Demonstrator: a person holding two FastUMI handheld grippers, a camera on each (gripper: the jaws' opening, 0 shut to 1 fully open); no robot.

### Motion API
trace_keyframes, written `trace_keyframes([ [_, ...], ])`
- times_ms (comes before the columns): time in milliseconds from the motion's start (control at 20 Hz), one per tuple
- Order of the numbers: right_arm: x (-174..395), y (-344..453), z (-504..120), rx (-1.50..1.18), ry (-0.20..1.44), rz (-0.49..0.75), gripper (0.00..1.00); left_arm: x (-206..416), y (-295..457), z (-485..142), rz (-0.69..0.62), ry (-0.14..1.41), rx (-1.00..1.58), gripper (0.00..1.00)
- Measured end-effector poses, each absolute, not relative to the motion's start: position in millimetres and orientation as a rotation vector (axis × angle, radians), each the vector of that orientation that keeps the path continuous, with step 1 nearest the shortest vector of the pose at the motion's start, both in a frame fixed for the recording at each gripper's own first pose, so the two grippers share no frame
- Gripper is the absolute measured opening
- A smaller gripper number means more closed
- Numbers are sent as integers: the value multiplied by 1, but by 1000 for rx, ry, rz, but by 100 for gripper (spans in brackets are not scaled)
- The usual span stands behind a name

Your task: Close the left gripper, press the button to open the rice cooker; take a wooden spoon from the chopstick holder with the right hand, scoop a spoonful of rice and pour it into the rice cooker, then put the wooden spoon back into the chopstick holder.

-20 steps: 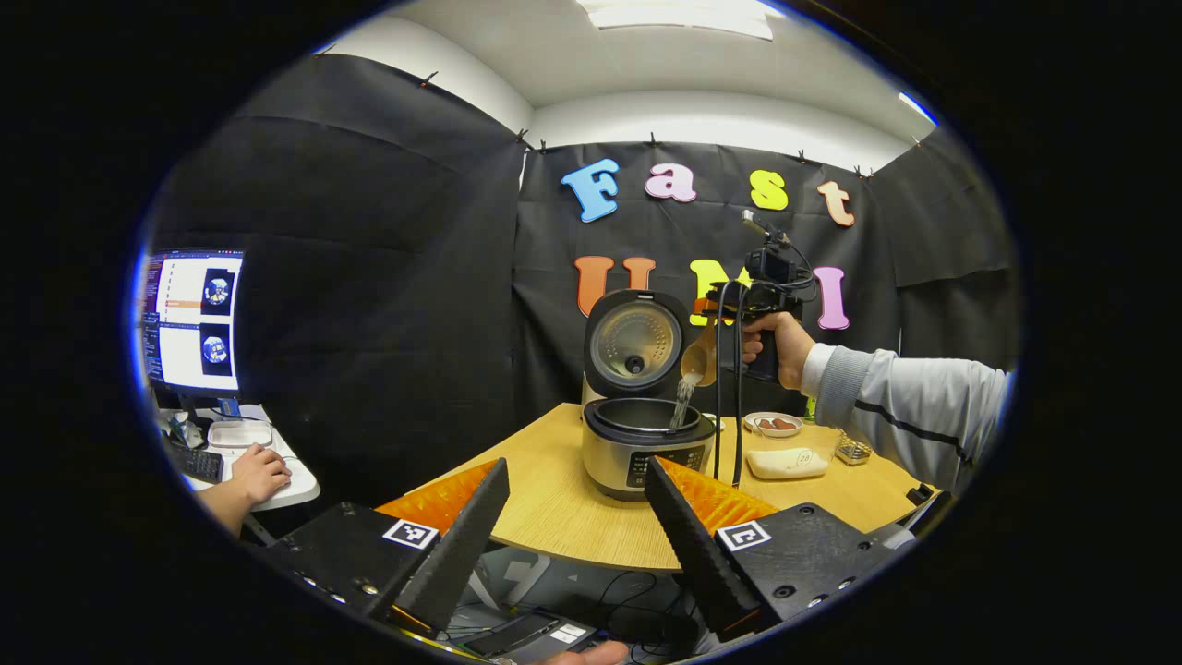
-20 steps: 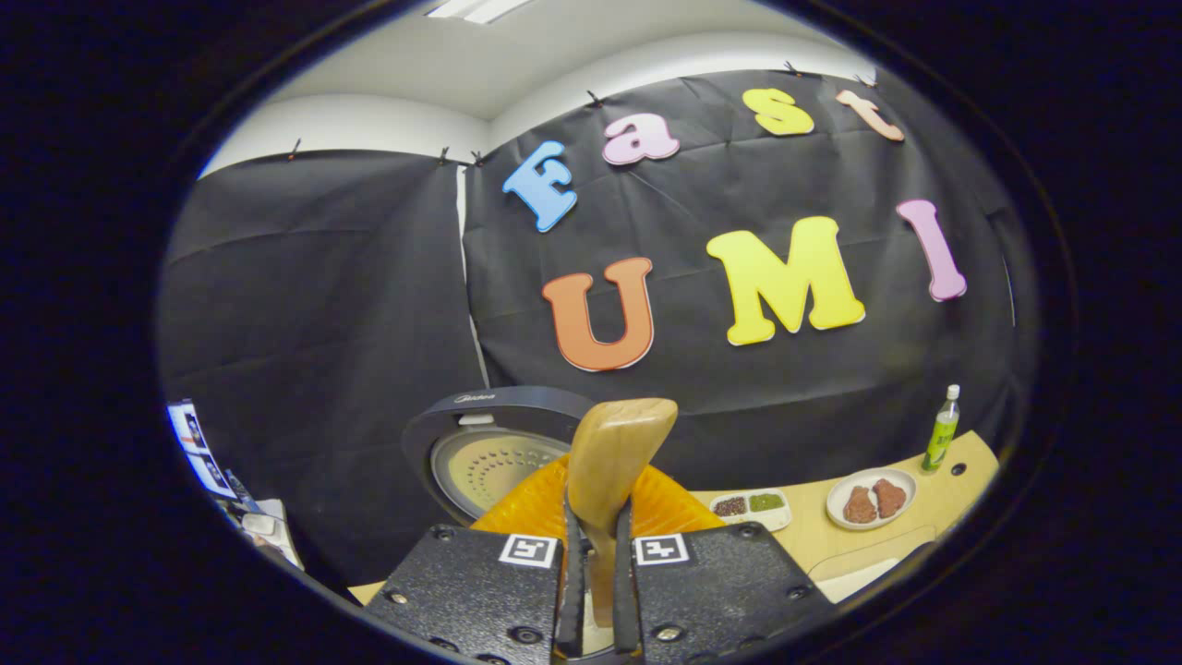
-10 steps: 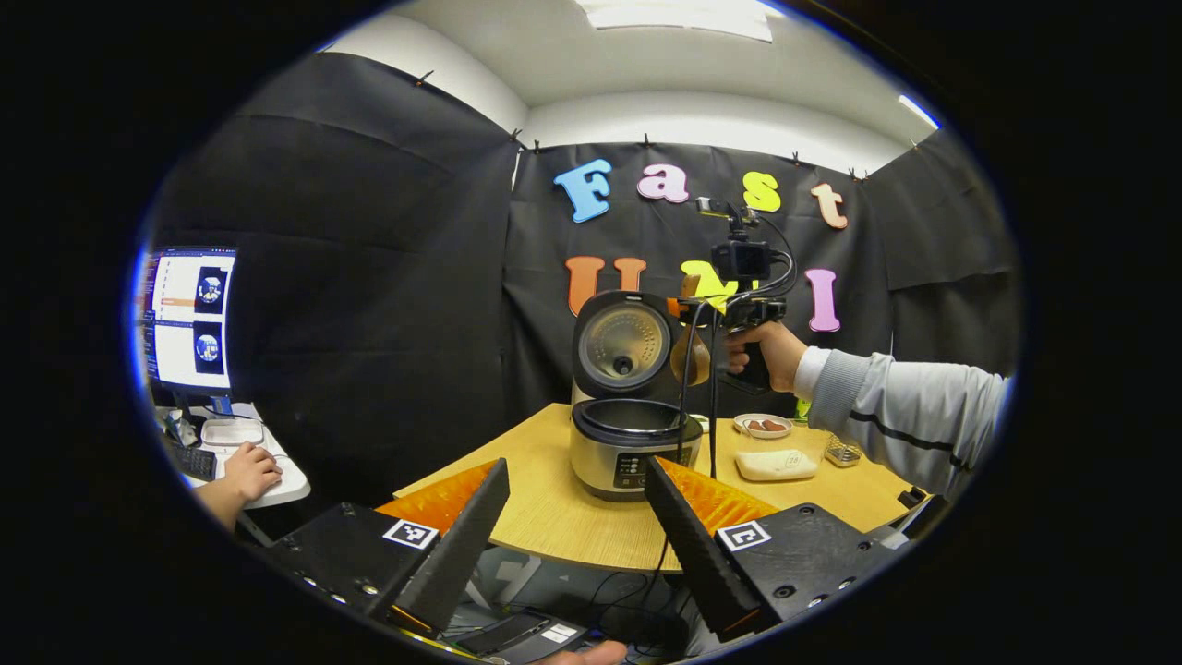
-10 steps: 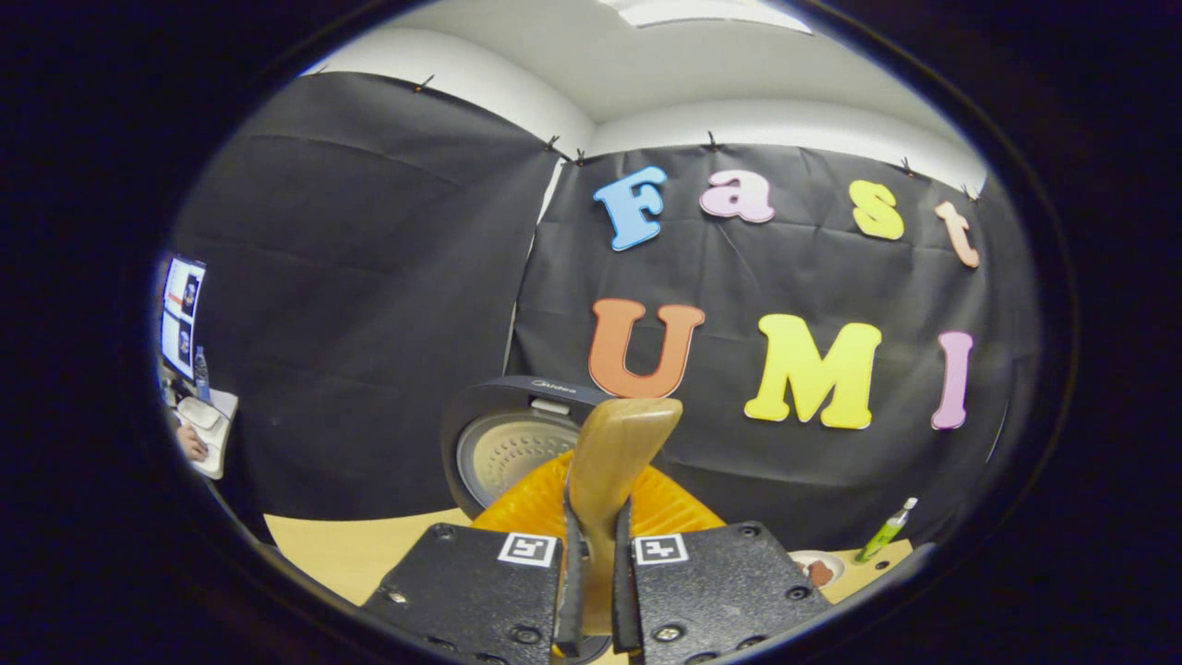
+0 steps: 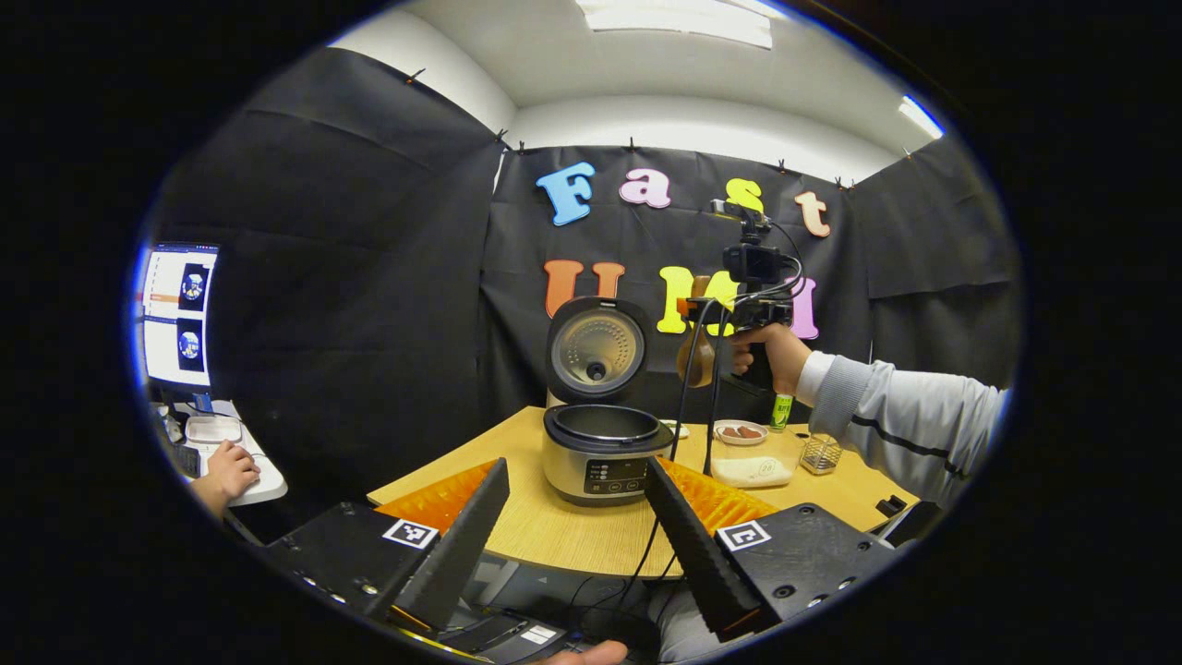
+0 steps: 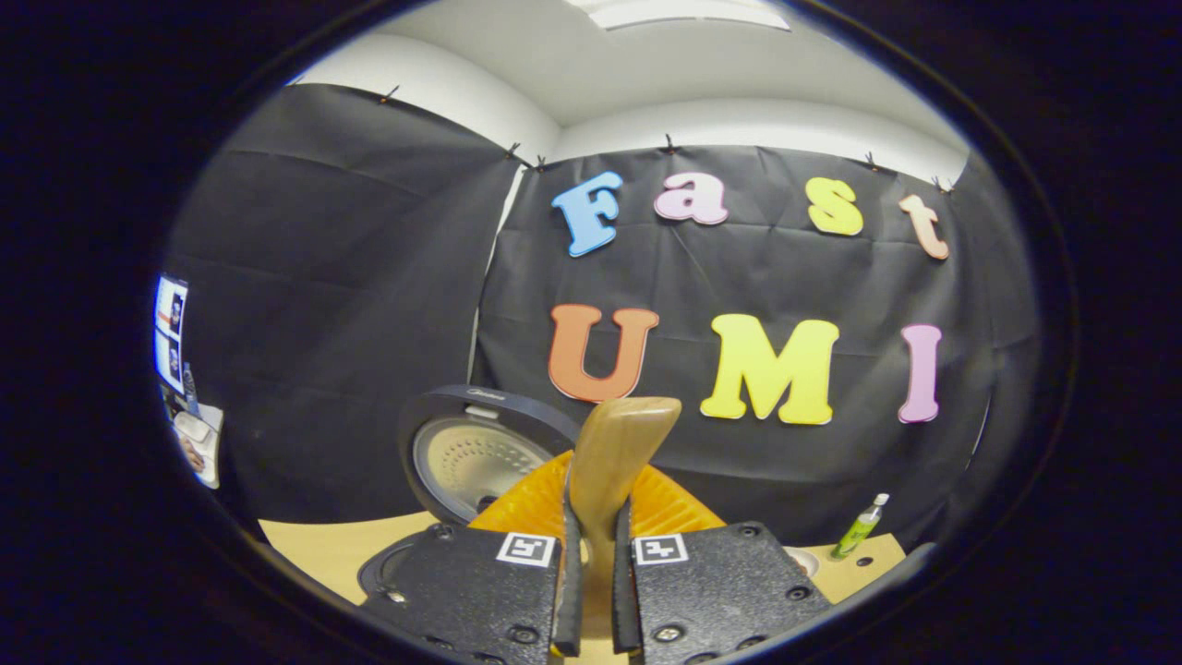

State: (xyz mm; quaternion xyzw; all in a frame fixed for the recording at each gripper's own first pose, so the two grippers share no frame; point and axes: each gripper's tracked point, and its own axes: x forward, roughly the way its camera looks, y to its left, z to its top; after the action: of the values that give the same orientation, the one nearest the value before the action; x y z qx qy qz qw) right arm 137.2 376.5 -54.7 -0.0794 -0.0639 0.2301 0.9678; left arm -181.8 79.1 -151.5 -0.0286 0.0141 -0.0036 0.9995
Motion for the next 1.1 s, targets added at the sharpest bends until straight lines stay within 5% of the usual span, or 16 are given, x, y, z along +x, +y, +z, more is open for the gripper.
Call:
trace_keyframes([
  [550, 156, 205, -6, -112, -158, 245, 19, -155, 17, -139, -93, 31, -20, 94],
  [1100, 186, 31, -48, -69, -113, 74, 20, -143, -4, -120, -87, -3, -17, 95],
])
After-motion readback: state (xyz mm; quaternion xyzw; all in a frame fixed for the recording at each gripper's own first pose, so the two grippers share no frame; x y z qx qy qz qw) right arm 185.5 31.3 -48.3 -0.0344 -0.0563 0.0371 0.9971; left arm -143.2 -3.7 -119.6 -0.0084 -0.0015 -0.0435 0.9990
